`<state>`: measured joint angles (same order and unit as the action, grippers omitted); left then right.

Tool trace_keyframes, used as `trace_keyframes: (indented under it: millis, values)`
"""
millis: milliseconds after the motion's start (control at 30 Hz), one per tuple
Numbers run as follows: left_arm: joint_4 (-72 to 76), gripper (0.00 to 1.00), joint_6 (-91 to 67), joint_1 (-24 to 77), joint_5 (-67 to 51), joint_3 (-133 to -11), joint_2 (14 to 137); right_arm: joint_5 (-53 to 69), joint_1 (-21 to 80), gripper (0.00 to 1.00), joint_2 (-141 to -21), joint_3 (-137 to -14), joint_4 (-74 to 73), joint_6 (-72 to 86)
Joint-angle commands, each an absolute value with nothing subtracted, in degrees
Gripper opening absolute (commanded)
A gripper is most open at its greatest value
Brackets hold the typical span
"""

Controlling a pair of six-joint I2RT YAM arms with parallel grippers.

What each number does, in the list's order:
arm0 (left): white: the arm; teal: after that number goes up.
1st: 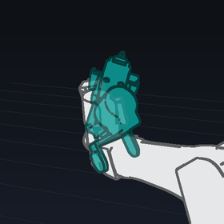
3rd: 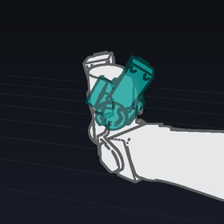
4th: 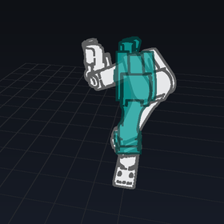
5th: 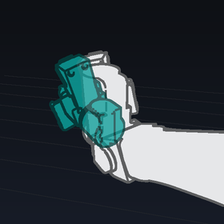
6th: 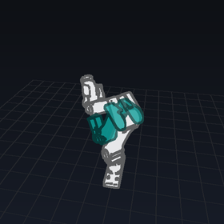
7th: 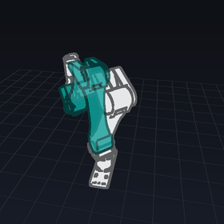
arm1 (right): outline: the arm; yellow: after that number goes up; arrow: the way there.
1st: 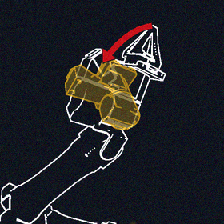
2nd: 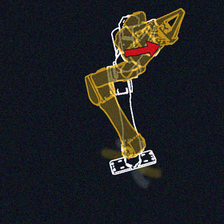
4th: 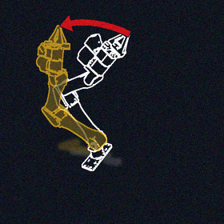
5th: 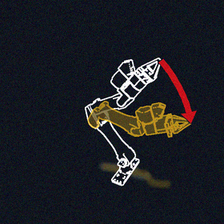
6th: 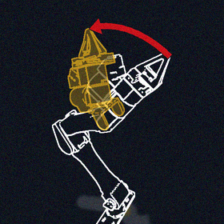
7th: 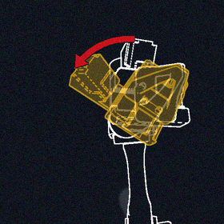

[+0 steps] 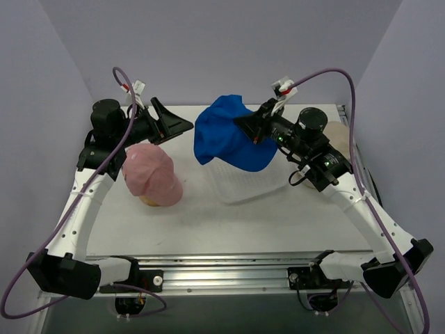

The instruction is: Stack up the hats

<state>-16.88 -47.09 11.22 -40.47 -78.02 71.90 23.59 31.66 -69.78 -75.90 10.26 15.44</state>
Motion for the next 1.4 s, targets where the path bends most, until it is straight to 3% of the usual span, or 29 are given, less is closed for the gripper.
trace_keyframes:
  millis: [0, 267, 433, 533, 600, 667, 800, 1033, 1167, 1367]
  values:
    - [-16.51, 0.88, -45.62, 12.65, -37.62, -82.08, 72.86, 20.57, 34.1, 0.0, -70.49, -77.52, 15.38, 15.21]
    - [-20.92, 0.77, -42.89, 13.62, -32.96, -81.74, 73.3, 18.81, 35.86, 0.0, -70.14, -75.59, 16.87, 15.03]
    - [-20.31, 0.44, -42.71, 13.71, -32.69, -82.0, 74.0, 18.81, 36.21, 0.0, -69.96, -74.18, 18.02, 15.38]
    - [-18.2, 0.35, -43.59, 14.15, -33.22, -81.39, 74.35, 18.81, 36.39, 0.0, -69.61, -73.13, 18.72, 15.47]
    - [-19.15, 0.38, -43.51, 14.5, -32.87, -81.74, 74.97, 18.72, 36.39, 0.0, -69.52, -72.86, 18.81, 15.38]
    - [-20.39, 0.51, -43.07, 14.68, -31.21, -82.09, 75.32, 18.46, 36.3, 0.0, -69.52, -72.86, 18.55, 15.21]
    - [-21.53, 0.61, -43.24, 15.03, -29.8, -81.65, 75.23, 18.11, 36.39, 0.0, -69.17, -72.77, 18.54, 15.03]
    - [-24.27, 0.61, -41.74, 15.64, -26.0, -81.31, 75.24, 18.11, 36.65, 0.0, -68.91, -71.72, 19.16, 15.21]
    - [-16.01, 0.48, -46.39, 15.73, -30.05, -78.05, 75.41, 18.11, 37.0, 0.0, -68.73, -69.97, 20.91, 15.99]
    - [-16.69, 0.47, -45.97, 16.61, -28.75, -77.87, 77.52, 17.49, 37.35, 0.0, -68.38, -68.82, 21.45, 16.17]
